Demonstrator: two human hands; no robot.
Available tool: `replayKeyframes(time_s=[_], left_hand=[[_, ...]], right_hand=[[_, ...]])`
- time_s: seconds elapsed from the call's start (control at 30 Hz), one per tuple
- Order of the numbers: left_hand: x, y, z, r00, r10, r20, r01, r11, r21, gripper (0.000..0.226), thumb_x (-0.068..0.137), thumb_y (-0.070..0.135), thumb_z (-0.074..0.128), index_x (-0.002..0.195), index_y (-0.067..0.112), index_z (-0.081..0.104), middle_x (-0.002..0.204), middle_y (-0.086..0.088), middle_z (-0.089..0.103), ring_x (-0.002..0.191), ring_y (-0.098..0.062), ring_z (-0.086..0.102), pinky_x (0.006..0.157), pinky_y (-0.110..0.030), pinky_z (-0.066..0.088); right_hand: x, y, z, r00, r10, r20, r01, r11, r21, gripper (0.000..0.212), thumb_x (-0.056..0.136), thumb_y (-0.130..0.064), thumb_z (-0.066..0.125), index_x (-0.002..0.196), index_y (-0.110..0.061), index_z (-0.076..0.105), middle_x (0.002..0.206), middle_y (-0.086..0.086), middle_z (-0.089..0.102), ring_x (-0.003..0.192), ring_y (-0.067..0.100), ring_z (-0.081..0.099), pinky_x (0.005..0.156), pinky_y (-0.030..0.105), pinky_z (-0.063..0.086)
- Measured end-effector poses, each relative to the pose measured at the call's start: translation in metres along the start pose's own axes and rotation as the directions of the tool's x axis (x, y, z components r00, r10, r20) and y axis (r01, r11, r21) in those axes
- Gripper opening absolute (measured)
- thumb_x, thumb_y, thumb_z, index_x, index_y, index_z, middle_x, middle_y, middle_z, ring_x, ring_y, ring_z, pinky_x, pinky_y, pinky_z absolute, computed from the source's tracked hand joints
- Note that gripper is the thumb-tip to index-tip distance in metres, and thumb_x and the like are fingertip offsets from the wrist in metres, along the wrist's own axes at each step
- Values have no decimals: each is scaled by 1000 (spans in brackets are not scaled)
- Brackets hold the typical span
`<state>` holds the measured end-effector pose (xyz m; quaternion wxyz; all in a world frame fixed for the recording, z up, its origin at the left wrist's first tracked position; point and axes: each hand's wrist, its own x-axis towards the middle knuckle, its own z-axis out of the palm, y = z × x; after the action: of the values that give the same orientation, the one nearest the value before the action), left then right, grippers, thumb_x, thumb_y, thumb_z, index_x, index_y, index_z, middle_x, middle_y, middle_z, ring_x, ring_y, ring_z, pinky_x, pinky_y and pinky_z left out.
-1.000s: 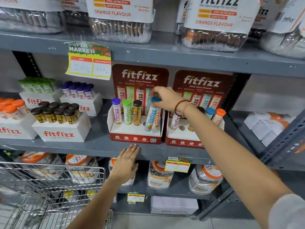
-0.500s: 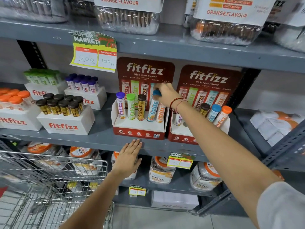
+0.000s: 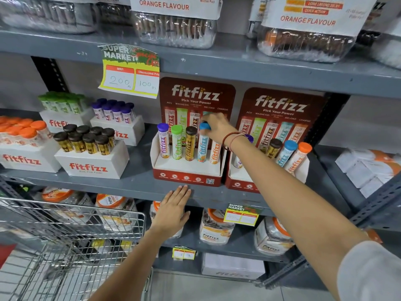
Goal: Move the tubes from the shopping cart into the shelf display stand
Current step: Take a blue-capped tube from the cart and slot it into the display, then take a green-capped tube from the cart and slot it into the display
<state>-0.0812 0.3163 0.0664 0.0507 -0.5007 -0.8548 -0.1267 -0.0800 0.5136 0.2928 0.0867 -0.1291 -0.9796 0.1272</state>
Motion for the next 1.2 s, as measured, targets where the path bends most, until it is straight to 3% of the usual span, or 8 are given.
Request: replayKeyframes(time_s=[0.37, 0.5, 0.6, 0.7, 0.83, 0.97, 1.1, 1.2], left_hand=[[0, 2, -7, 1000, 16, -9, -17, 999, -42, 59, 86, 31, 50, 138, 7, 37, 143, -12, 38, 131, -28, 33, 106, -44, 12], [-4, 1, -16, 996, -25, -81, 14, 991, -136, 51, 88, 25, 53, 134, 5, 42, 141, -14, 42, 131, -29, 34, 107, -41, 16], [-24, -11, -27, 987, -106, -119, 81, 976, -202, 49, 85, 30, 46, 126, 5, 52, 129, -15, 55, 121, -32, 47, 97, -48, 37], [-55, -32, -38, 965, -220, -145, 181, 953, -244, 46, 82, 23, 52, 124, 3, 52, 124, -17, 57, 114, -33, 50, 94, -48, 43], [-113, -60, -45, 877, -451, -165, 402, 878, -261, 46, 86, 15, 60, 128, 3, 49, 128, -16, 53, 114, -32, 49, 95, -41, 38], [-182, -74, -38, 742, -667, -73, 621, 723, -302, 44, 89, 17, 59, 129, 1, 48, 127, -21, 51, 113, -36, 47, 92, -43, 39], [-240, -73, -19, 672, -740, 33, 721, 642, -261, 44, 86, 27, 51, 120, -2, 54, 116, -24, 59, 106, -40, 53, 87, -49, 44], [-272, -67, -7, 619, -782, 71, 770, 587, -248, 45, 85, 29, 48, 117, -2, 56, 112, -22, 61, 106, -41, 53, 87, -50, 45]], right_hand=[[-9, 4, 6, 998, 47, 50, -44, 998, -55, 40, 87, -23, 63, 125, -12, 55, 126, 16, 56, 112, 30, 57, 93, 38, 49], [-25, 7, 17, 978, 60, -201, -51, 997, 51, 40, 87, -24, 64, 122, -6, 59, 126, 18, 57, 121, 31, 48, 100, 39, 43], [-39, -7, 43, 887, 32, -460, 19, 994, 107, 24, 85, -16, 63, 104, -2, 67, 107, 18, 66, 107, 35, 56, 92, 35, 42], [-54, -37, 82, 852, -22, -523, 116, 982, 148, 16, 82, -8, 61, 95, -2, 68, 96, 18, 66, 95, 34, 58, 85, 35, 43], [-70, -92, 140, 906, -162, -390, 252, 949, 192, 13, 80, -6, 62, 91, -1, 68, 91, 17, 66, 91, 34, 59, 83, 33, 42], [-84, -140, 208, 948, -307, -85, 319, 917, 240, 12, 84, -7, 60, 91, 0, 67, 91, 17, 66, 95, 34, 57, 85, 39, 47], [-99, -173, 275, 880, -405, 249, 345, 904, 252, 14, 89, -10, 55, 93, 0, 64, 101, 19, 65, 107, 34, 54, 86, 40, 48], [-107, -186, 334, 744, -412, 527, 354, 911, 212, 15, 89, -10, 54, 97, 0, 62, 105, 20, 61, 109, 32, 52, 88, 40, 47]])
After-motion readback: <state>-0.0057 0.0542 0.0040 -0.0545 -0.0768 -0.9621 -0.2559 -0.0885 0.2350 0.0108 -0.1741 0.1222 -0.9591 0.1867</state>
